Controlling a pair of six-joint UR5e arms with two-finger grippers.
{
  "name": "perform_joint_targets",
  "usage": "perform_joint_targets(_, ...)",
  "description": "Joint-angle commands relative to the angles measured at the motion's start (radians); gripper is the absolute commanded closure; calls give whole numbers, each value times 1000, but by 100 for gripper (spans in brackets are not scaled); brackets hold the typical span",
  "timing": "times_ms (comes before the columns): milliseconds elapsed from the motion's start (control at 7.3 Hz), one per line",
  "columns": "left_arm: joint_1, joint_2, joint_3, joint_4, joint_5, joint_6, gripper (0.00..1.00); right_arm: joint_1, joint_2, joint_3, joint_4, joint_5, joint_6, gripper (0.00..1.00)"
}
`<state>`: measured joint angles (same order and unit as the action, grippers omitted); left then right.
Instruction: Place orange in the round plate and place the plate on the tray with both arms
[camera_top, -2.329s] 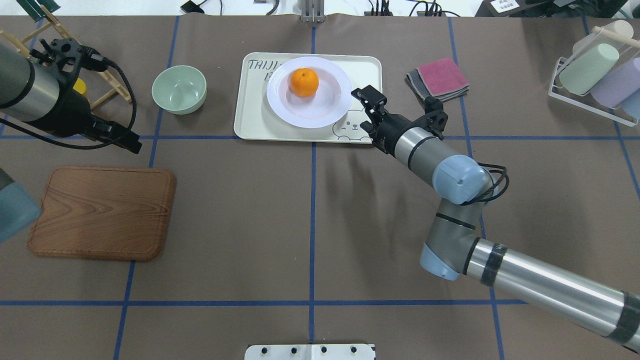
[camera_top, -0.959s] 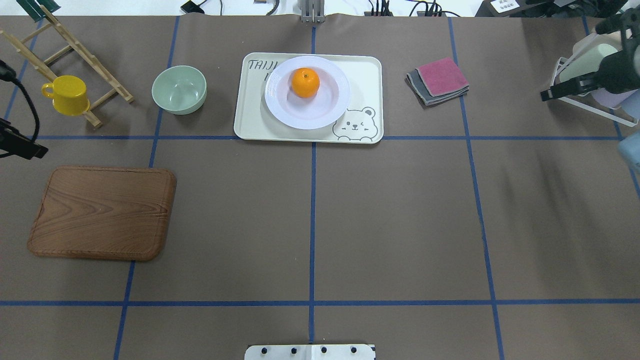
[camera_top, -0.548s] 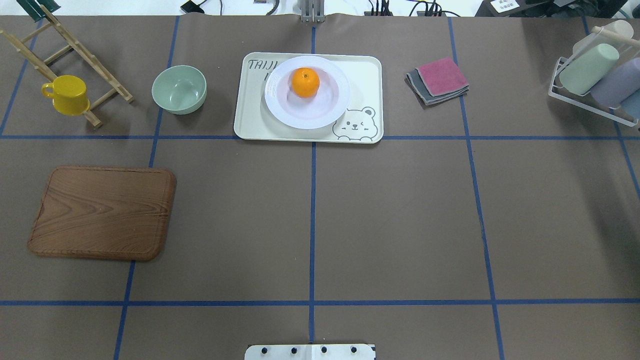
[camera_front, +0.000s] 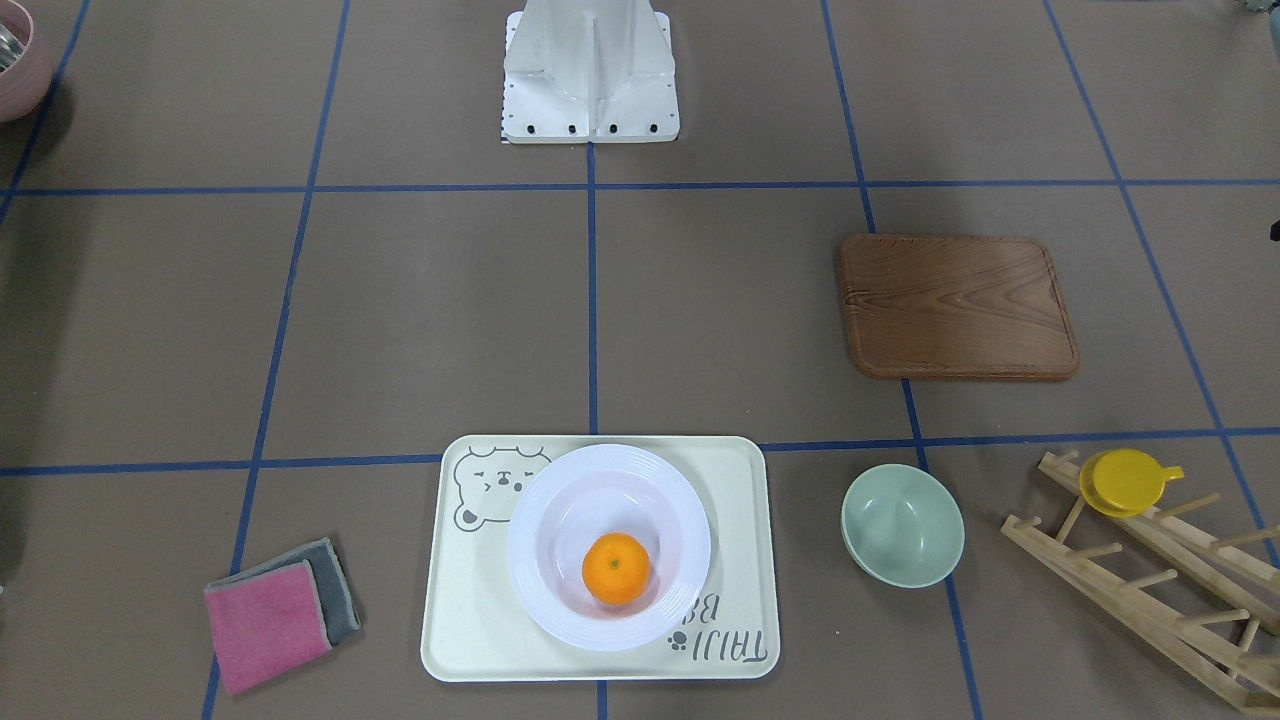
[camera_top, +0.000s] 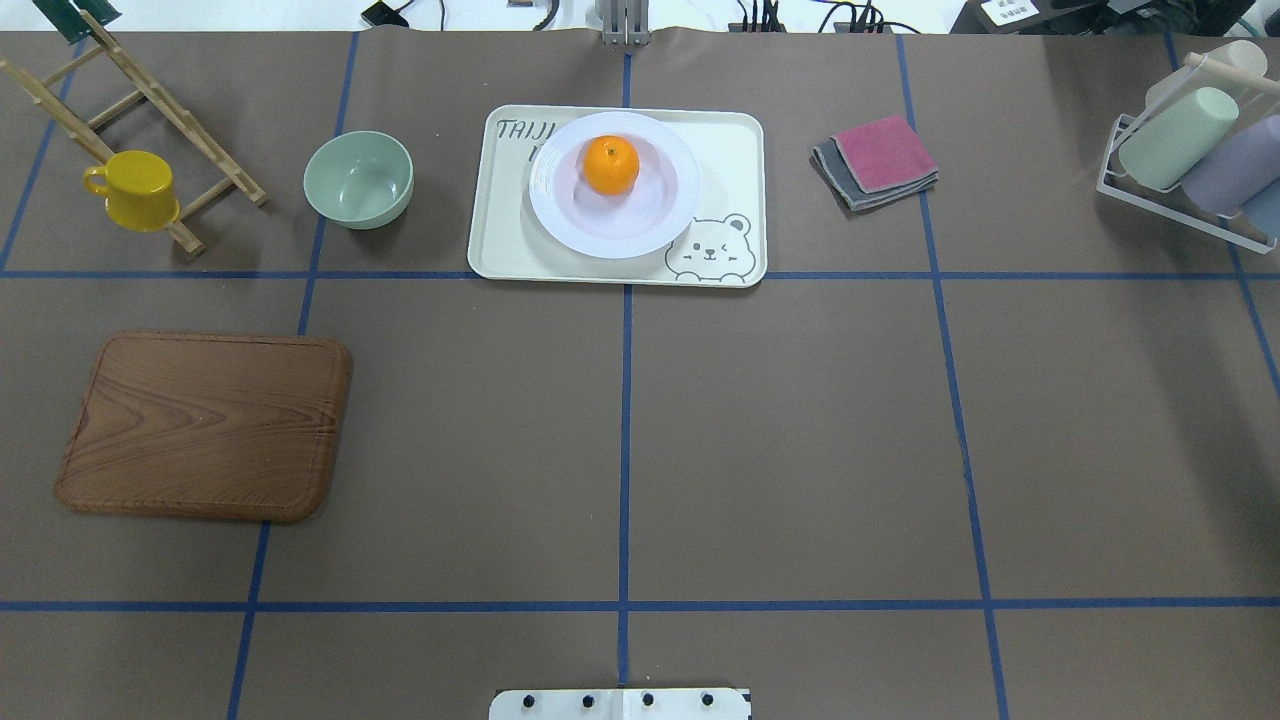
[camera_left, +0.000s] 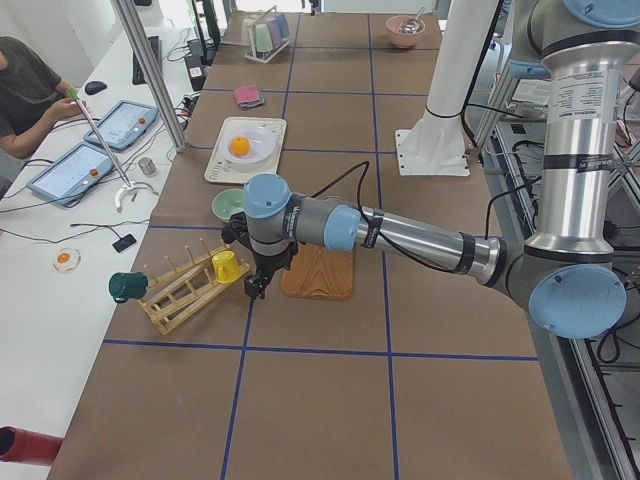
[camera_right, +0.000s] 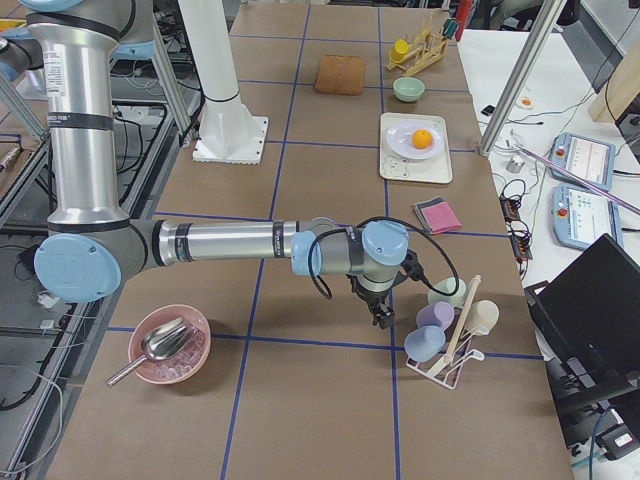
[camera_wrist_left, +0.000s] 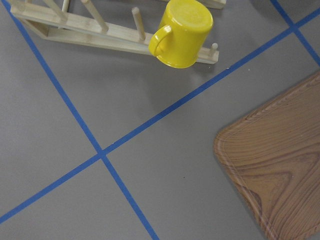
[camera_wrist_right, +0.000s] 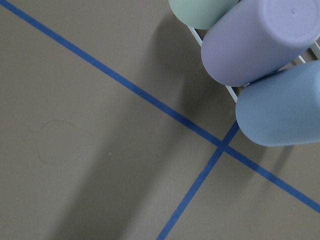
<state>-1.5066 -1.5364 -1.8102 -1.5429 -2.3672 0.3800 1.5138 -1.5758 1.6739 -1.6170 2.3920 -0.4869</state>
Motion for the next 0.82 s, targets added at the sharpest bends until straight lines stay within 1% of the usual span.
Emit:
perform_joint_targets(0,-6,22,3,1,-1,-21,0,-1,-13,44,-43,-20,2,0)
perform_joint_targets(137,-6,22,-17,-2,-21,-133,0,-1,-10,44,-43,-30,2,0)
perform_joint_targets(274,-6,38,-3,-14,-56,-144,0,-1,-7,43,-41,-37,2,0)
perform_joint_targets(685,-3,50,-9,-14,-61,-156,0,-3,-4,46,-40,-15,5,0)
